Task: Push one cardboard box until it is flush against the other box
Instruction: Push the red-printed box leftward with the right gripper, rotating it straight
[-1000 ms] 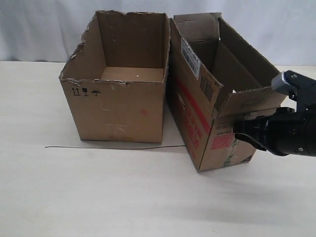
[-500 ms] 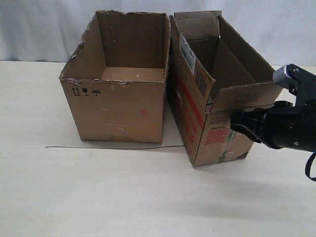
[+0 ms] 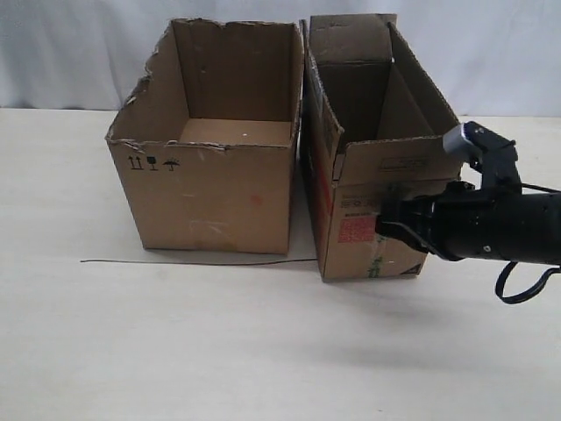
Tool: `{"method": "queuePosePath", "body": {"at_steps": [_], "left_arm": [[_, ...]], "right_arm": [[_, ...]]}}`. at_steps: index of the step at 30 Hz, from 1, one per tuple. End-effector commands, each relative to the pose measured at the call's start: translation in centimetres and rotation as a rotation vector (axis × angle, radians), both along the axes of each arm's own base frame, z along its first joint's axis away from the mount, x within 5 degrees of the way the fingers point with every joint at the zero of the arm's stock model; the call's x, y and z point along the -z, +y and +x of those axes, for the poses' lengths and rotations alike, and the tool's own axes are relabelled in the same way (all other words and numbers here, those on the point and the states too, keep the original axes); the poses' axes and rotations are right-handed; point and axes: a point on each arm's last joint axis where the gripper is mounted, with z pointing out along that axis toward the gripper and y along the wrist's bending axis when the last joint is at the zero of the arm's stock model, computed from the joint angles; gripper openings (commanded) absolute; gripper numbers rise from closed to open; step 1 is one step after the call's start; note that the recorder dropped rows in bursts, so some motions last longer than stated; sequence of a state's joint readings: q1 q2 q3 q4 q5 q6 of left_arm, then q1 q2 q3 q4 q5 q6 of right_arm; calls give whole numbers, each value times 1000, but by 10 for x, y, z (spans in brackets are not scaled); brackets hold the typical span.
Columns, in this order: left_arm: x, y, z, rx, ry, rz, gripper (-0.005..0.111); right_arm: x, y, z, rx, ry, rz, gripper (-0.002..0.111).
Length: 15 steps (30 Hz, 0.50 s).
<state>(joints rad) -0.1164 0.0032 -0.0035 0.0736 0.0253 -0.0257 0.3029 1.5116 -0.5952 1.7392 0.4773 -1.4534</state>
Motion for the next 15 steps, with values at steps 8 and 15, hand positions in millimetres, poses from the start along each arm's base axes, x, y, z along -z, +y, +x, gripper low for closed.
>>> {"method": "queuePosePath", "body": {"at_steps": [8,15], "left_arm": [[0,0,0,-3,-8,-11,0],[0,0,0,-3,-8,-11,0]], "right_arm": [[-12,9,-1,-85,-41,76,5],[-57,10,-23,-153,-136,201,5]]}}
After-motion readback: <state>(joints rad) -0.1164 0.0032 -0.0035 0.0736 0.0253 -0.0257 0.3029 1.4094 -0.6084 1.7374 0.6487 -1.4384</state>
